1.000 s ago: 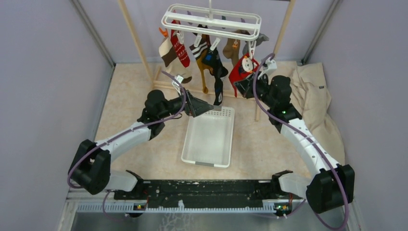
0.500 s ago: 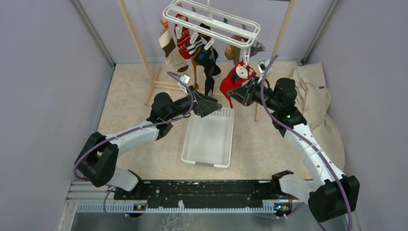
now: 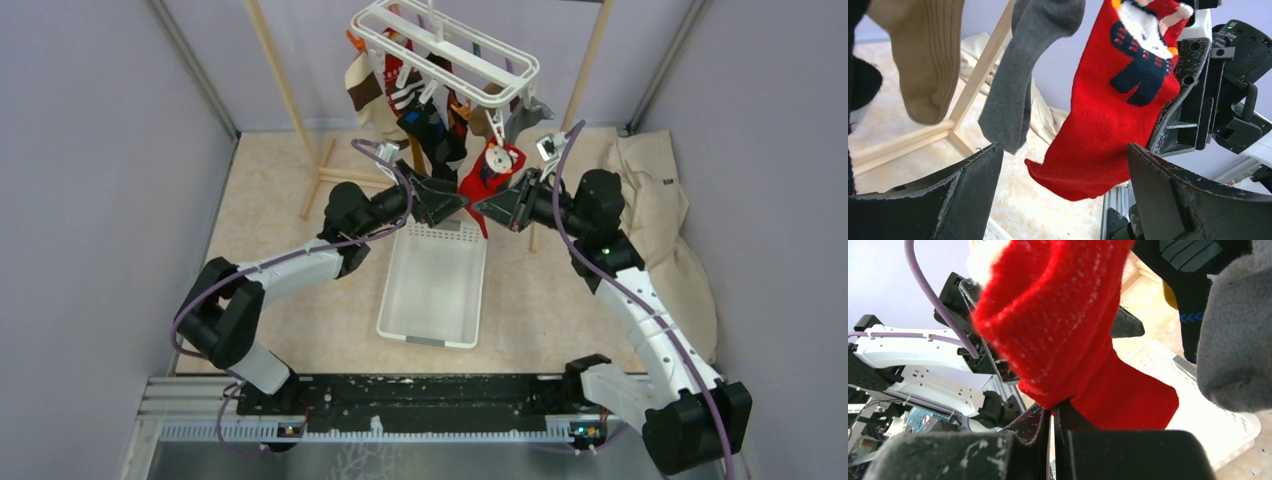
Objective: Remove the socks clipped to the hanger
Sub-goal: Remove the sock from the hanger.
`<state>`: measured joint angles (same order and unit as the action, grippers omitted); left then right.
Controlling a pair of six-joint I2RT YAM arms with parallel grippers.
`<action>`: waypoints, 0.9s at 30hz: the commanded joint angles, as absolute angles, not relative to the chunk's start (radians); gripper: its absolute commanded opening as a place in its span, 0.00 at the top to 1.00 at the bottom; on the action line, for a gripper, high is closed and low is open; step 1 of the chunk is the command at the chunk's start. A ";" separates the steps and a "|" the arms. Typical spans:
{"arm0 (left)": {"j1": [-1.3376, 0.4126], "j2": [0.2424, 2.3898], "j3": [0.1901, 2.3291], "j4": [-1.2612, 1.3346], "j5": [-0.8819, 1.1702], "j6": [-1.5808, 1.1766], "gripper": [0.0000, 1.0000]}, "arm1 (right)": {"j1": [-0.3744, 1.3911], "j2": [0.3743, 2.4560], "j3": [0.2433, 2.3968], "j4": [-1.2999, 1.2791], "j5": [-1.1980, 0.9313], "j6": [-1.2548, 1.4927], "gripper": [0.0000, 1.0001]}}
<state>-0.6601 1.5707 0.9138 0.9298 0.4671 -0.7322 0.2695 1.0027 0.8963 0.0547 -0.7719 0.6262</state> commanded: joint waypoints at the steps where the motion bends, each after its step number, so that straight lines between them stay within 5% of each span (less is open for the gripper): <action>1: -0.650 1.601 0.907 1.104 0.504 -0.712 0.01 | 0.257 0.965 0.896 0.080 -0.812 0.635 1.00; 10: -0.650 1.720 0.958 1.309 0.643 -0.864 0.01 | 0.240 0.985 0.881 0.117 -0.831 0.657 1.00; 13: -0.648 1.738 0.959 1.352 0.651 -0.892 0.08 | 0.233 0.997 0.888 0.121 -0.832 0.661 1.00; 23: -0.643 1.740 0.991 1.367 0.722 -0.961 1.00 | 0.229 1.032 0.947 0.010 -0.774 0.587 1.00; 27: -0.644 1.708 0.995 1.268 0.701 -0.918 1.00 | 0.229 1.038 0.981 -0.074 -0.728 0.544 0.99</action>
<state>-0.6479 1.7370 0.9672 1.3045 0.6880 -0.9363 0.2371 1.0378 0.8993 -0.0231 -0.7761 0.6041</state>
